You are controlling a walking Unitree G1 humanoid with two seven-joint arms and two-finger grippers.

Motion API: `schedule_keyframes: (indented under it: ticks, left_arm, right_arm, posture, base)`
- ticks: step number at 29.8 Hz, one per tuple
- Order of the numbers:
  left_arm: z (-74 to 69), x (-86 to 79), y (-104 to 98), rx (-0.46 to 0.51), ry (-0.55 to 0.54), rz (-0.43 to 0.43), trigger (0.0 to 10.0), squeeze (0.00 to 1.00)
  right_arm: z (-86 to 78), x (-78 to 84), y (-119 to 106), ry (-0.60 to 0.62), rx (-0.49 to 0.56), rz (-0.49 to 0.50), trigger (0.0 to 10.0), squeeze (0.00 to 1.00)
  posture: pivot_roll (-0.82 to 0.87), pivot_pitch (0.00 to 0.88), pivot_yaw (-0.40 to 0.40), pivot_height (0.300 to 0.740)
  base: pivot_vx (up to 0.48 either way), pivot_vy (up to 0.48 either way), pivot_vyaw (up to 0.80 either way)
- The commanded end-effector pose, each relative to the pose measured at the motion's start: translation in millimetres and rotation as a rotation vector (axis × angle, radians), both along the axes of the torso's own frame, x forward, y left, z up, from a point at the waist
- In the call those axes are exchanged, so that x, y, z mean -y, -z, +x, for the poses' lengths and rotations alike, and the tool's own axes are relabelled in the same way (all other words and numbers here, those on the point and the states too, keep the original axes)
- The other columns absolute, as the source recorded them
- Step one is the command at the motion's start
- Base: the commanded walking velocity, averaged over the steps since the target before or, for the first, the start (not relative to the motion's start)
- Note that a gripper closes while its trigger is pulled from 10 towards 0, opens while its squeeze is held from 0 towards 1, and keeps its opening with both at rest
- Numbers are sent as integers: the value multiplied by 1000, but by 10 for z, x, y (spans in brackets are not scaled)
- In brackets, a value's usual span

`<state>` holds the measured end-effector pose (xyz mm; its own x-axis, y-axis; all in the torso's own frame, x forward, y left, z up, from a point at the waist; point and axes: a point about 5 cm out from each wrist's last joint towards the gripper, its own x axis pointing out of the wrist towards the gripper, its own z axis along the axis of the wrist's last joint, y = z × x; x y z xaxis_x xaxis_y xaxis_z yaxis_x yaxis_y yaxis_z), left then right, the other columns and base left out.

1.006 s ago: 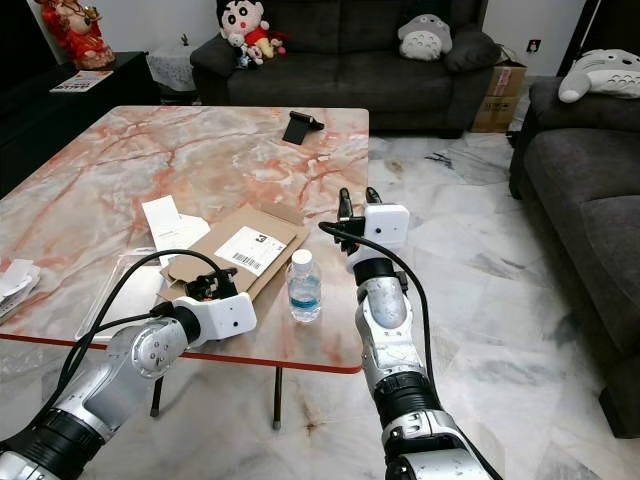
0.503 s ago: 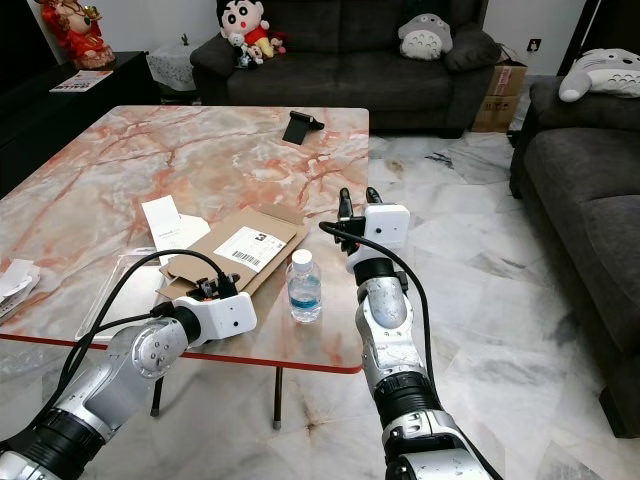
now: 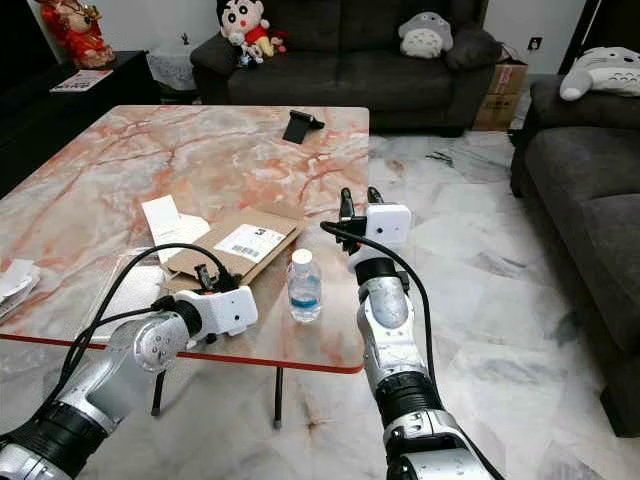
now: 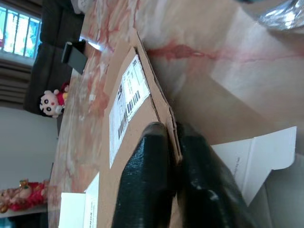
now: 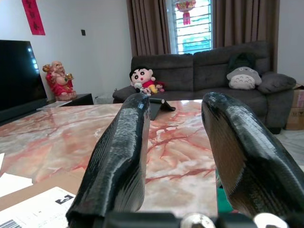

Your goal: Picking trash to rubbish bin

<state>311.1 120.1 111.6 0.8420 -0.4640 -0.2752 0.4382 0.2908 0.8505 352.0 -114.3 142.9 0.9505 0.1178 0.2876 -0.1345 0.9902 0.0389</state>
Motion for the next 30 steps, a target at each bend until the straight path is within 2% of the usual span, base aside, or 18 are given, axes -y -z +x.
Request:
schedule_keyframes:
  ticks: [1, 8, 11, 12, 13, 14, 16, 20, 22, 23, 24, 27, 28, 30]
  left_arm:
    - [37, -10, -30, 14, -10, 14, 0, 0]
    - [74, -51, -35, 37, -32, 32, 0, 0]
    - [107, -68, -61, 68, -55, 42, 0, 0]
    - [140, -88, -100, 97, -94, 21, 0, 0]
    - [160, -100, -130, 117, -118, 5, 4118, 0]
    - [172, -108, -149, 129, -133, -6, 10000, 0]
    - [214, -120, -256, 206, -168, -43, 10000, 0]
    - [272, -122, -512, 353, -227, -192, 10000, 0]
    - [283, -109, -616, 392, -248, -322, 10000, 0]
    - [283, -109, -616, 392, -248, -322, 10000, 0]
    - [293, -98, -693, 416, -268, -444, 10000, 0]
    - [291, -83, -749, 437, -272, -531, 10000, 0]
    - [301, -84, -787, 440, -294, -619, 10000, 0]
    - [309, -87, -802, 447, -311, -667, 10000, 0]
  right_arm:
    - [17, -2, -14, -2, -1, 8, 10000, 0]
    - [22, -19, -29, -7, 3, 6, 10000, 0]
    - [22, -19, -36, -8, 7, 6, 10000, 0]
    - [21, -15, -40, -7, 9, 6, 10000, 0]
    - [20, -11, -43, -6, 11, 5, 10000, 0]
    - [20, -9, -45, -5, 12, 5, 10000, 0]
    - [17, -1, -48, -3, 16, 5, 10000, 0]
    - [20, 5, -68, 2, 25, 8, 10000, 0]
    - [24, 4, -109, 16, 43, 18, 10000, 0]
    - [24, 4, -109, 16, 43, 18, 10000, 0]
    - [28, -7, -181, 19, 74, 36, 10000, 0]
    - [29, -8, -223, 23, 95, 45, 10000, 0]
    - [29, -15, -251, 21, 106, 47, 10000, 0]
    - [30, -17, -260, 20, 109, 46, 10000, 0]
  posture:
    - [201, 0, 62, 740]
    - [198, 0, 63, 740]
    - [193, 0, 64, 740]
    - [193, 0, 64, 740]
    - [193, 0, 64, 740]
    - [193, 0, 64, 740]
    - [191, 0, 62, 740]
    - [189, 0, 61, 740]
    - [190, 0, 59, 740]
    - [190, 0, 59, 740]
    - [190, 0, 59, 740]
    - [182, 0, 54, 740]
    - [182, 0, 54, 740]
    - [182, 0, 51, 740]
  base:
    - [0, 0, 0]
    - [0, 0, 0]
    - [0, 0, 0]
    - [0, 0, 0]
    - [0, 0, 0]
    - [0, 0, 0]
    - [0, 0, 0]
    - [0, 0, 0]
    - [0, 0, 0]
    - [0, 0, 0]
    - [0, 0, 0]
    - [0, 0, 0]
    - [0, 0, 0]
    - [0, 0, 0]
